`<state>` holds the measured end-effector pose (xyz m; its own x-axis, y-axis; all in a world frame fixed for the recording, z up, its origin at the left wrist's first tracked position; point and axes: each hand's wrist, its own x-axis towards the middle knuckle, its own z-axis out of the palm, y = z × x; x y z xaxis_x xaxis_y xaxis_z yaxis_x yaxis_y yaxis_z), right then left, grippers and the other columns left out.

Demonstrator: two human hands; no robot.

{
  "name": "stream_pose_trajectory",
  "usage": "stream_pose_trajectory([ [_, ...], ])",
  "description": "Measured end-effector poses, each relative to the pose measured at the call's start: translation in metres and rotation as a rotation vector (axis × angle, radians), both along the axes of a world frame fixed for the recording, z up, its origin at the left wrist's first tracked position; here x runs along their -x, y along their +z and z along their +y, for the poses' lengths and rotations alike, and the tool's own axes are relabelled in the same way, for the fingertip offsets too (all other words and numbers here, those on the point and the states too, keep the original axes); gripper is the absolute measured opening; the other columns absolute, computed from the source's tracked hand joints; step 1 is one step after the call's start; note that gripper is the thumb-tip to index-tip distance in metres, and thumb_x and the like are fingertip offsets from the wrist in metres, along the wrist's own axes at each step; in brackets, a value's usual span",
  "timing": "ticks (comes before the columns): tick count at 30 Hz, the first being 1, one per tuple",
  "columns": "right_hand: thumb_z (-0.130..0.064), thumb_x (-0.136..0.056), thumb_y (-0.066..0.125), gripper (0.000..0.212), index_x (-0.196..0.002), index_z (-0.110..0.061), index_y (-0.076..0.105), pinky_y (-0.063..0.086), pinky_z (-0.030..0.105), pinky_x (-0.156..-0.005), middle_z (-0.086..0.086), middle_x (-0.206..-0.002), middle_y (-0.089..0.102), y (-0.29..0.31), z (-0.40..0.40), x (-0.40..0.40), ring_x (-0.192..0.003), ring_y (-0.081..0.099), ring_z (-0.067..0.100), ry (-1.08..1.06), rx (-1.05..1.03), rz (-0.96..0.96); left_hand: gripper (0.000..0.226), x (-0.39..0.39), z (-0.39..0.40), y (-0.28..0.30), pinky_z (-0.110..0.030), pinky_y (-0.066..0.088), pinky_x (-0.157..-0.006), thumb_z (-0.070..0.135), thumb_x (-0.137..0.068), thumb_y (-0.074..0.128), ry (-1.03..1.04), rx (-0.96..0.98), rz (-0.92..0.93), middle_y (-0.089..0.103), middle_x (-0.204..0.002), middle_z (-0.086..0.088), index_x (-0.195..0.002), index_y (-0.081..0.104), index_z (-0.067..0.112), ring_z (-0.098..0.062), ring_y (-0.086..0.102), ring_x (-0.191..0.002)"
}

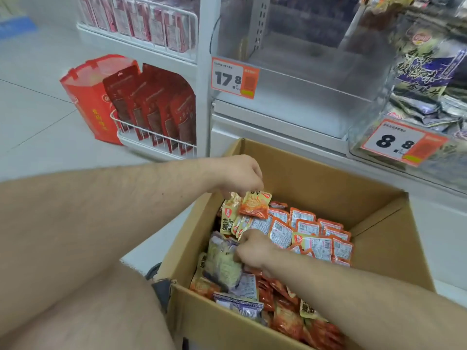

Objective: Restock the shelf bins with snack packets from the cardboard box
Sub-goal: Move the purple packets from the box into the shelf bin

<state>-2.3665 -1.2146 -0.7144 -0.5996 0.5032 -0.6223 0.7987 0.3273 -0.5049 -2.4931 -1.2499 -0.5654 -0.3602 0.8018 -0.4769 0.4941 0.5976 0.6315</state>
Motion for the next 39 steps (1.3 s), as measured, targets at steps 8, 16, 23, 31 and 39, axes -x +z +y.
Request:
stream_pose_trajectory([
  [8, -0.002, -0.062, 0.049, 0.03, -0.087, -0.017, 0.044, 0.039, 0.028, -0.069, 0.002, -0.097, 0.048, 0.063, 0.068, -0.074, -0.079, 0.051, 0.026, 0.409, -1.029, 0.815, 0.083, 0.014, 0.0, -0.005, -0.056, 0.041, -0.104, 0.055, -0.095, 0.053, 0.439, 0.147, -0.642, 0.04, -0.148, -0.03, -0.155, 0.018, 0.009, -0.047, 0.051, -0.126],
  [16, -0.003, -0.069, 0.064, 0.059, -0.123, -0.016, 0.046, 0.041, 0.02, -0.08, -0.004, -0.118, 0.038, 0.055, 0.062, -0.06, -0.1, 0.052, 0.017, 0.088, -0.664, 0.688, 0.027, 0.005, 0.006, -0.02, -0.045, 0.057, -0.089, 0.008, -0.087, 0.071, 0.45, -0.053, -0.666, 0.074, -0.105, -0.017, -0.113, 0.064, 0.002, -0.031, 0.071, -0.099],
  [23, -0.037, -0.077, 0.079, 0.062, -0.128, -0.009, 0.058, 0.05, 0.028, -0.078, 0.003, -0.117, 0.065, -0.019, 0.019, -0.063, -0.096, 0.062, 0.022, 0.536, 0.032, -0.373, 0.034, 0.004, 0.0, -0.022, -0.022, 0.047, -0.043, -0.003, -0.085, 0.071, 0.42, -0.087, -0.459, 0.073, -0.107, -0.014, -0.116, 0.06, 0.007, -0.02, 0.069, -0.072],
  [31, -0.008, -0.089, 0.053, 0.014, -0.096, -0.008, 0.065, 0.045, 0.026, -0.053, 0.008, -0.084, 0.065, -0.033, 0.013, -0.056, -0.081, 0.067, 0.026, 0.549, -0.083, -0.389, 0.049, 0.009, -0.001, -0.027, -0.047, 0.059, -0.083, -0.011, -0.08, 0.071, 0.412, -0.117, -0.491, 0.072, -0.109, -0.016, -0.124, 0.057, 0.007, -0.035, 0.072, -0.095],
  [39, -0.023, -0.067, 0.054, 0.017, -0.082, -0.025, 0.045, 0.053, 0.029, -0.051, 0.0, -0.123, 0.069, 0.1, 0.086, -0.131, -0.081, 0.071, 0.022, 0.379, -0.906, 0.552, 0.071, 0.022, 0.001, -0.019, -0.039, 0.061, -0.08, -0.005, -0.083, 0.071, 0.495, -0.253, -0.594, 0.067, -0.124, -0.014, -0.145, 0.042, 0.015, -0.03, 0.071, -0.1],
])
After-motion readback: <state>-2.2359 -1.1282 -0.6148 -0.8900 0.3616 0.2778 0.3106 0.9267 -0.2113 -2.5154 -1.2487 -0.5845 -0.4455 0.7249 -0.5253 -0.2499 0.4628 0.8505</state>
